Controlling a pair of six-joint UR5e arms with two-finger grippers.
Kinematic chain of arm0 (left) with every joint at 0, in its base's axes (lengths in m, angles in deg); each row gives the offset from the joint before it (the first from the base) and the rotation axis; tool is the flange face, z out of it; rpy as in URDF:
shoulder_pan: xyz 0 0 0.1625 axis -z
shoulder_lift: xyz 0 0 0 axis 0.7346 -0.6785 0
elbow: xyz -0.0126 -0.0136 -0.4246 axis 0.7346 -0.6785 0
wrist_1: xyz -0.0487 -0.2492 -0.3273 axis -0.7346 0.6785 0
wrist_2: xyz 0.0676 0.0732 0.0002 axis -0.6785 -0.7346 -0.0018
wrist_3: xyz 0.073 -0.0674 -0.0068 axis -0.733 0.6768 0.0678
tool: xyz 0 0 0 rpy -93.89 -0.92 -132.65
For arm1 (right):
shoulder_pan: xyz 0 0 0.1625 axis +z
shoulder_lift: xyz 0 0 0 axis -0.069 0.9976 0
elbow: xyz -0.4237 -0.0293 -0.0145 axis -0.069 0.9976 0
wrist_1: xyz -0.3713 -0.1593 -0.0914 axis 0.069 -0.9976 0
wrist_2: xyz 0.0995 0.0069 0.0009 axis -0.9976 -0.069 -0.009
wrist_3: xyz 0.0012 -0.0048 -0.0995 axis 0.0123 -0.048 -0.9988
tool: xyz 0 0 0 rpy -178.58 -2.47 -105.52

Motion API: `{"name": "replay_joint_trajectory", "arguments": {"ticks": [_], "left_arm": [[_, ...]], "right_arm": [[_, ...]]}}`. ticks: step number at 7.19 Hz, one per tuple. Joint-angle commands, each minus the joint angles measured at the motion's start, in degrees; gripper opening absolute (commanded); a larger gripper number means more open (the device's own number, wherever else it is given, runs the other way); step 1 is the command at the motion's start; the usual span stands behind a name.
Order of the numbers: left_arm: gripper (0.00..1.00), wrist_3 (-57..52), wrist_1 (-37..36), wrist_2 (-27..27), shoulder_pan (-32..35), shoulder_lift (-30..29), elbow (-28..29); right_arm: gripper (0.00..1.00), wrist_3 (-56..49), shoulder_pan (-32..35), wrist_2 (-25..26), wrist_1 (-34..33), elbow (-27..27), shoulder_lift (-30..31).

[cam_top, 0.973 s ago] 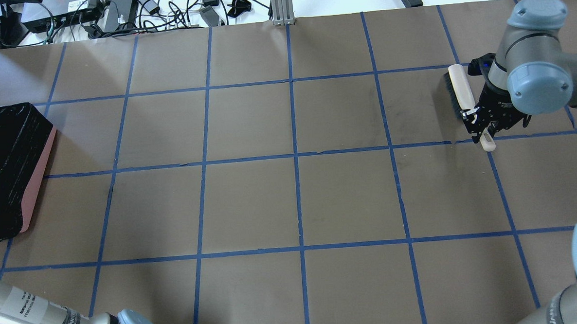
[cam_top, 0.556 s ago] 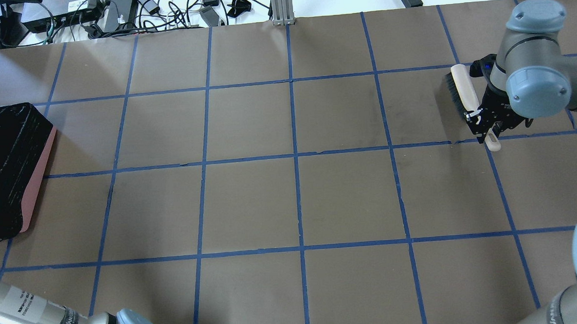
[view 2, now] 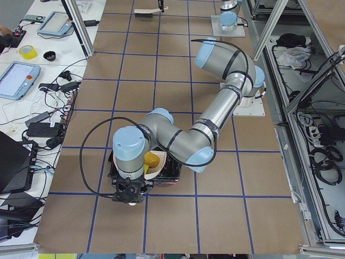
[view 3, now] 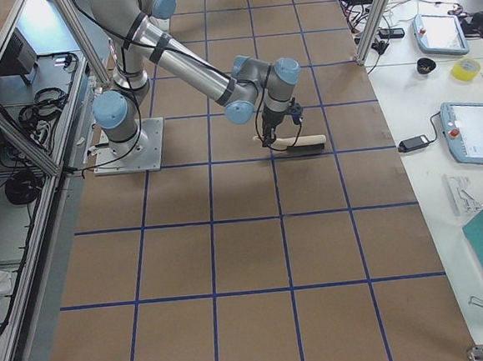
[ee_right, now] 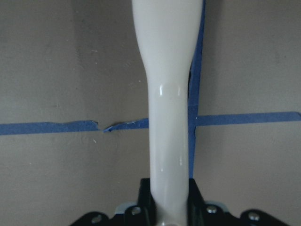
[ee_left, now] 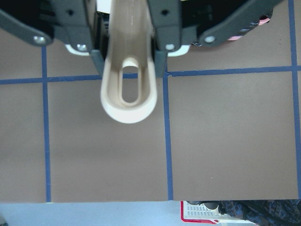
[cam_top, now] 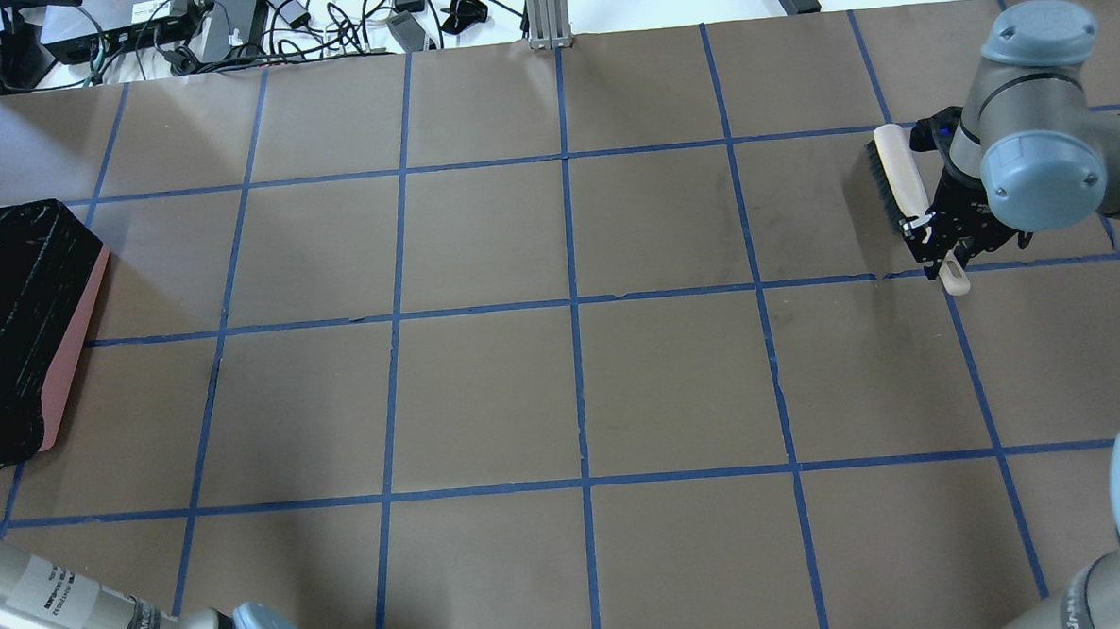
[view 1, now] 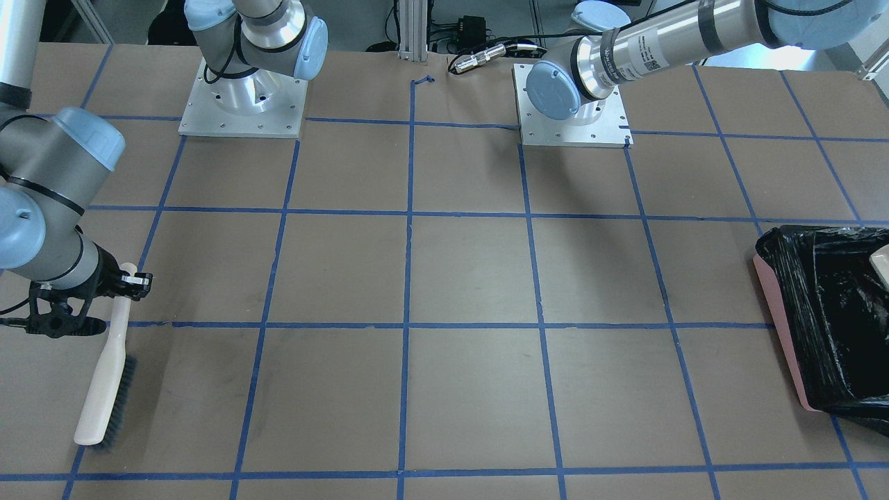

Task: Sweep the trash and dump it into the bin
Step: 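Tip the dustpan over the black bin with the left gripper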

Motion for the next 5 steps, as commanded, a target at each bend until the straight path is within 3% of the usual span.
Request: {"name": "replay_joint_trajectory", "arguments": {"ticks": [1,3,4,5], "left_arm": [[0.0,0.49,-1.85,-6.5,3.42,2.68,-1.23],[0.0,-0.91,-10.53,-8.9,3.7,3.74,-6.4],[0.0,-1.79,-13.26,-13.53,3.7,4.09,-7.99],[0.0,-4.06,-15.72,-21.75,3.87,4.36,-8.53]], "right_arm": [[0.21,0.05,0.0,-0.14,-0.21,-0.05,-0.06],[0.3,0.22,0.0,-0.14,-0.48,-0.05,-0.06],[0.41,0.4,0.0,-0.23,-0.48,-0.05,0.02],[0.48,0.49,0.0,-0.23,-0.57,-0.05,0.02]]}}
